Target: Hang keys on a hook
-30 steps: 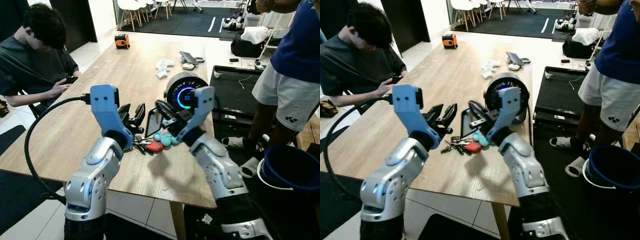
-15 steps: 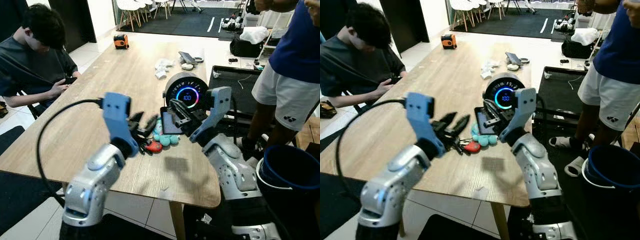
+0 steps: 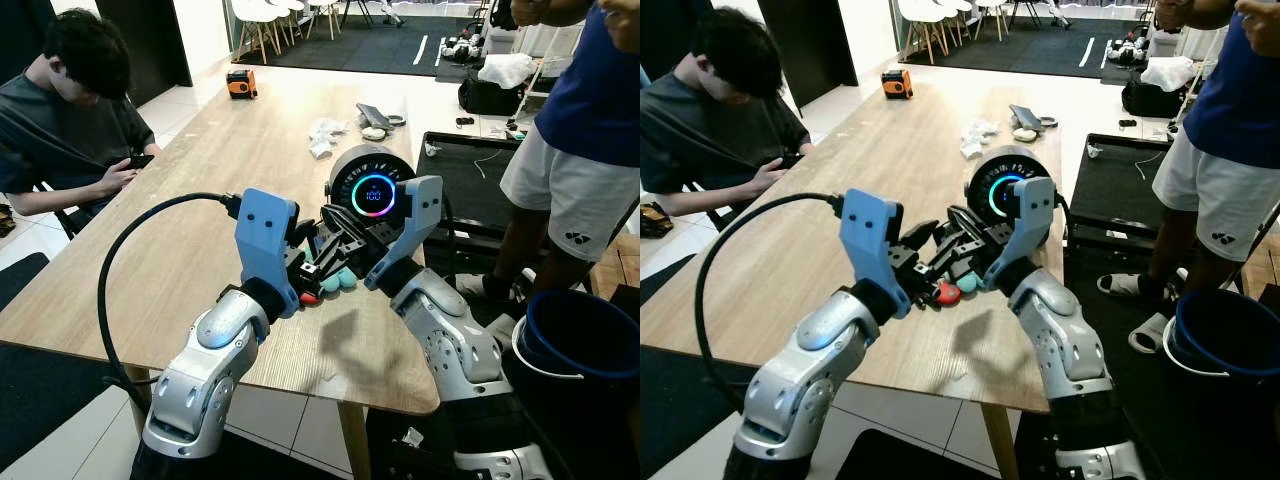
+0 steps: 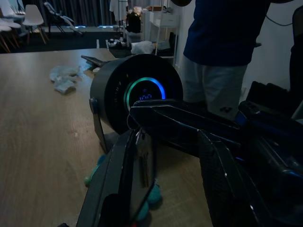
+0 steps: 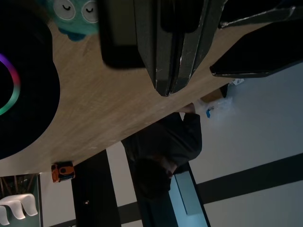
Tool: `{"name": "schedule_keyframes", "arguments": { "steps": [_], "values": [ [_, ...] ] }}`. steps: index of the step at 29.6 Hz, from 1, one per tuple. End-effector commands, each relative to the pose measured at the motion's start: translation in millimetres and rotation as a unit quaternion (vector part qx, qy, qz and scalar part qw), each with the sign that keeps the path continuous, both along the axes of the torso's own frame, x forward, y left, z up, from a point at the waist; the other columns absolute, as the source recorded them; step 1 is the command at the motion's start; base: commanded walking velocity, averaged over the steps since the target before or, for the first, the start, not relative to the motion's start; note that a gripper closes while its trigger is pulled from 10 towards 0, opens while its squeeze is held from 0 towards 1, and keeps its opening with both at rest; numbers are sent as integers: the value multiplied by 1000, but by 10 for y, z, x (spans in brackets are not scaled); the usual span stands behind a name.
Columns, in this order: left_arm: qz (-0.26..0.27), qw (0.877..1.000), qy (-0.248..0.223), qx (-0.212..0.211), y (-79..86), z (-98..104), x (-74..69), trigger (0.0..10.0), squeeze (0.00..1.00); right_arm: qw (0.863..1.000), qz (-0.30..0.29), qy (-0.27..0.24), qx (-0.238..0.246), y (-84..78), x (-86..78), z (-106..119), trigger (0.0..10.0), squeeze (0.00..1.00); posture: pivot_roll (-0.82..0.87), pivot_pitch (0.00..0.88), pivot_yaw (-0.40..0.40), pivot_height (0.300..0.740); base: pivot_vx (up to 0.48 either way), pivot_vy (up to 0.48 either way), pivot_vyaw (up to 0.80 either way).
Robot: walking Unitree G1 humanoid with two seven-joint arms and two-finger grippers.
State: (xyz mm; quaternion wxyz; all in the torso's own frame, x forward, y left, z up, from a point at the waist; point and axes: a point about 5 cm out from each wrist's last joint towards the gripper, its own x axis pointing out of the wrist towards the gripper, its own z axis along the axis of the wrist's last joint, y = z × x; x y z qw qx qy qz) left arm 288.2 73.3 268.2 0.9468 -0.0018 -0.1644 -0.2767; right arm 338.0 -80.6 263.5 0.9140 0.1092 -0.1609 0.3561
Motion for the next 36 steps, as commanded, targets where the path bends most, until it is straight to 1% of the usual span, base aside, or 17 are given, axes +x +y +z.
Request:
{"name": "schedule_keyframes", "arguments": {
  "steps": [1,6,11,14,15,17,18,20,22,25,32,36],
  "values": [
    [35,999,-12,12,72,10,44,10000,0,999,35,-8,0,103,-64,31,10000,0,89,163,37,740,0,0,0],
    [44,998,-19,27,95,-19,60,10000,0,998,55,-6,-10,152,-107,15,10000,0,88,161,38,740,0,0,0],
    [58,998,-20,23,118,-21,78,10000,0,998,57,-6,-18,162,-128,-2,10000,0,86,162,40,740,0,0,0],
    [64,998,-21,22,164,-23,84,10000,0,999,29,-7,-22,79,-114,-10,10000,0,85,162,43,740,0,0,0],
    [64,998,-21,22,164,-23,84,10000,0,999,29,-7,-22,79,-114,-10,10000,0,85,162,43,740,0,0,0],
    [55,998,-18,14,190,-10,69,10000,0,1000,0,-8,-26,-28,-91,-19,10000,0,82,164,46,740,0,0,0],
    [55,998,-18,14,190,-10,69,10000,0,1000,0,-8,-26,-28,-91,-19,10000,0,82,164,46,740,0,0,0],
    [28,999,-16,6,197,21,25,10000,0,999,-32,-7,-27,-160,-53,-23,10000,0,77,167,53,740,0,0,0],
    [1,1000,-14,2,185,44,-14,10000,0,998,-49,-7,-28,-235,-28,-19,10000,0,77,167,53,740,0,0,0],
    [-14,1000,-16,3,180,62,-39,10000,0,998,-54,-8,-29,-265,-20,-13,10000,0,78,171,55,740,0,0,0],
    [-4,999,-20,28,149,18,-10,10000,0,999,-28,-11,-27,-169,-63,4,10000,0,83,174,52,740,0,0,0],
    [-8,999,-17,37,78,-30,7,10000,0,1000,7,-14,-26,-24,-102,34,10000,0,81,176,51,740,0,0,0]
  ]
}}
